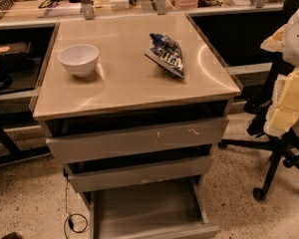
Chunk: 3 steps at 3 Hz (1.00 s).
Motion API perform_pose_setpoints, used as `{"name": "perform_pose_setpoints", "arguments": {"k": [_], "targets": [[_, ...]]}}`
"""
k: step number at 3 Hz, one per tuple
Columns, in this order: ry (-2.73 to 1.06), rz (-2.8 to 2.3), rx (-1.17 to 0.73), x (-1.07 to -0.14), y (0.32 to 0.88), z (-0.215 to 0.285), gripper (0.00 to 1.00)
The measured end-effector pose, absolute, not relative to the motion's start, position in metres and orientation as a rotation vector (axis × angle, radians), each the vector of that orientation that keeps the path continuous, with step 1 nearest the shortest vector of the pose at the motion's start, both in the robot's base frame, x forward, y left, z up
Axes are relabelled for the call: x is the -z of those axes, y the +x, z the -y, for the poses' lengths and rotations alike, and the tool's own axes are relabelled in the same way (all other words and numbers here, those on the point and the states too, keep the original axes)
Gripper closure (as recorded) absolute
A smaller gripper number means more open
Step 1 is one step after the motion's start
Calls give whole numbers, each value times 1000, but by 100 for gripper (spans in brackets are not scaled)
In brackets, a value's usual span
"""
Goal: Close bottom drawer
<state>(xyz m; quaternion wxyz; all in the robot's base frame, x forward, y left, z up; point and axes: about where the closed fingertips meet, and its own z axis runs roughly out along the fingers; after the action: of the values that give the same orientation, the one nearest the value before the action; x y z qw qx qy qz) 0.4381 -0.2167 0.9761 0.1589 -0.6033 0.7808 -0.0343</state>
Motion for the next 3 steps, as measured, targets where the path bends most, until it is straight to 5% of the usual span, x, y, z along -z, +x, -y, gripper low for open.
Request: {"name": "perform_pose_setpoints", "arguments": {"k": [1, 3], "targets": [[-1725, -2232, 98, -976, 438, 217, 0], [-1725, -2232, 98, -976, 438, 217, 42]]}}
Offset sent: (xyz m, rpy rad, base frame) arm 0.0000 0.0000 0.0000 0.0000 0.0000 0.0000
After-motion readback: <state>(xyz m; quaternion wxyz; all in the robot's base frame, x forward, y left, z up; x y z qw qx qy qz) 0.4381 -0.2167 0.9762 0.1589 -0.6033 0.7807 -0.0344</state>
